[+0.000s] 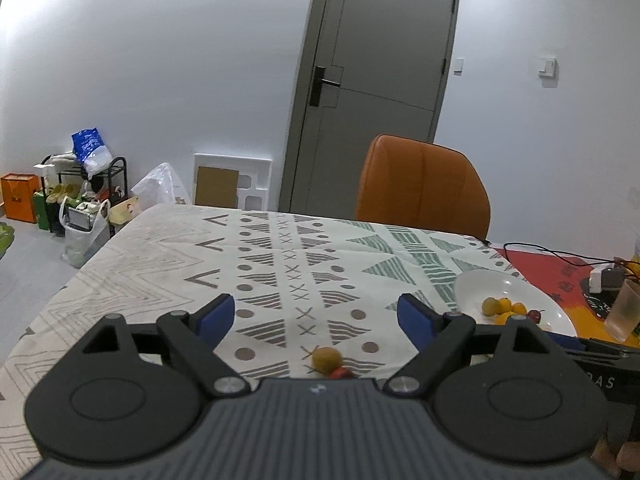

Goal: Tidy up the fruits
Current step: 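Move both open grippers to the yellow-green fruit and small red fruit, then grasp the small red fruit with the right gripper and lift it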

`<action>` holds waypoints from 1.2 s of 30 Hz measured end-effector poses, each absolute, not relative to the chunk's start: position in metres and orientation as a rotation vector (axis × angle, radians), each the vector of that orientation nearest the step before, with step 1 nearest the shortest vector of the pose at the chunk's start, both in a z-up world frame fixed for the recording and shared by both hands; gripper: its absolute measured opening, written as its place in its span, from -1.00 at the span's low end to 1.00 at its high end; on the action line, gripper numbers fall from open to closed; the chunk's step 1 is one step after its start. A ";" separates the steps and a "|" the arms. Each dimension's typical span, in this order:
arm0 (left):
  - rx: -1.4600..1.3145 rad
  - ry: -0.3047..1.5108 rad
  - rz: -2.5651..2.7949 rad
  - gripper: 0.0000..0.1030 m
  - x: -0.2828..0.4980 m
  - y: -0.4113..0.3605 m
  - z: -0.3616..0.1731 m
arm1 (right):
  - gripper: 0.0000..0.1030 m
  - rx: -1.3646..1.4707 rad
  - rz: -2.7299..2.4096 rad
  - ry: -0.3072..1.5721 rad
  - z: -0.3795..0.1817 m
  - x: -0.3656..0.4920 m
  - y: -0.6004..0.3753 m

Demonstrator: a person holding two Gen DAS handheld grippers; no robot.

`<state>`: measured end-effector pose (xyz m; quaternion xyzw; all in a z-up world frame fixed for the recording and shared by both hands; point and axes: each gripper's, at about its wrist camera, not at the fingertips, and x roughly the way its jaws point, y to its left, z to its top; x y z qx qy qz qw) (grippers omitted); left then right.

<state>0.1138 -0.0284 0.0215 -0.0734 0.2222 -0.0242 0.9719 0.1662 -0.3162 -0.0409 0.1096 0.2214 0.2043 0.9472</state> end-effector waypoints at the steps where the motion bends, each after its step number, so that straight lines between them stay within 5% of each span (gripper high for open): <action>1: -0.150 0.449 -0.045 0.69 0.113 -0.026 0.020 | 0.43 0.220 0.421 0.453 -0.041 0.167 -0.314; 5: -0.168 0.456 -0.029 0.69 0.113 -0.016 0.016 | 0.55 0.210 0.441 0.464 -0.042 0.170 -0.302; 9: -0.177 0.461 0.006 0.86 0.112 -0.004 0.011 | 0.97 0.204 0.462 0.461 -0.043 0.173 -0.291; 19: -0.200 0.504 0.059 0.88 0.115 0.020 -0.009 | 1.00 0.159 0.513 0.524 -0.052 0.182 -0.257; 30: -0.217 0.538 0.064 0.88 0.119 0.038 -0.021 | 0.90 0.119 0.575 0.574 -0.060 0.193 -0.226; 36: -0.240 0.553 0.058 0.88 0.122 0.046 -0.023 | 0.43 0.106 0.591 0.608 -0.064 0.201 -0.213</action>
